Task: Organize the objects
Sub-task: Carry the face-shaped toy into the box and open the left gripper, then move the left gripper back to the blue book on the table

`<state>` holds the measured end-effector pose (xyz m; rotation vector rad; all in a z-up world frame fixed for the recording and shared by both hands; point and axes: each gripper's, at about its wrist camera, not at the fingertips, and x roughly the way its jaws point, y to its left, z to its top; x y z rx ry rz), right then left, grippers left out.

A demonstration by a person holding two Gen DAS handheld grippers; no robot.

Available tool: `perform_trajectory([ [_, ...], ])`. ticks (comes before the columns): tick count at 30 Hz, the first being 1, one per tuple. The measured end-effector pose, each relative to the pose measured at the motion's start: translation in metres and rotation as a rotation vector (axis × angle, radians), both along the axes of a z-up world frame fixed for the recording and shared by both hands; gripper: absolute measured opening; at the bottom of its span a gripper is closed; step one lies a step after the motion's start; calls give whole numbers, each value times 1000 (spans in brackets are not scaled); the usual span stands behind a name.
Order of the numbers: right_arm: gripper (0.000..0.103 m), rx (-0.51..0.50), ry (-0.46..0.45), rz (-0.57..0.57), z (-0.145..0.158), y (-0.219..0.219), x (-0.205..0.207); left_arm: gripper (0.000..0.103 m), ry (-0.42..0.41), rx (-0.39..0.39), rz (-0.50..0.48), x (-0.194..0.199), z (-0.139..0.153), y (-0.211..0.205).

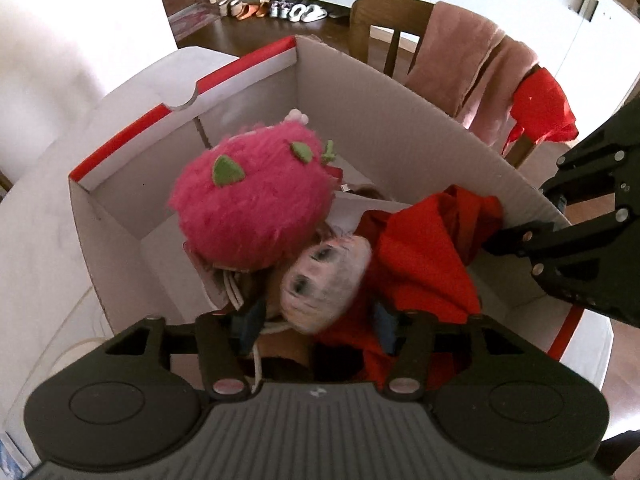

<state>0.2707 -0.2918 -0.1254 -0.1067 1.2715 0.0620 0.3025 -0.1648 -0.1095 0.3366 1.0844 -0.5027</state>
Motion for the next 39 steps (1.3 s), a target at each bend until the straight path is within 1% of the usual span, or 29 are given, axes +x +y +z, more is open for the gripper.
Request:
perform_trajectory([
  [4, 7, -1, -1, 1, 0, 4, 2, 63, -6, -25, 20, -3, 5, 7],
  [12, 7, -2, -1, 2, 0, 4, 2, 63, -28, -88, 65, -14, 21, 26],
  [20, 7, -4, -2, 3, 1, 5, 3, 63, -62, -157, 112, -31, 48, 50],
  [22, 7, -3, -2, 3, 1, 5, 3, 63, -68, -191, 130, -33, 56, 59],
  [28, 7, -3, -1, 2, 1, 7, 4, 63, -99, -235, 194, -44, 74, 82],
  [29, 7, -3, -2, 4, 1, 4, 3, 63, -104, -238, 202, -46, 76, 87],
  [31, 7, -2, -2, 3, 1, 4, 3, 72, -117, -236, 227, -50, 80, 98],
  [33, 7, -2, -3, 3, 1, 4, 3, 75, -133, -231, 255, -54, 82, 110],
  [36, 7, -4, -2, 3, 1, 5, 3, 80, -143, -217, 317, -58, 82, 136],
  [39, 7, -7, 0, 4, 2, 7, 5, 80, -154, -191, 392, -60, 80, 164],
])
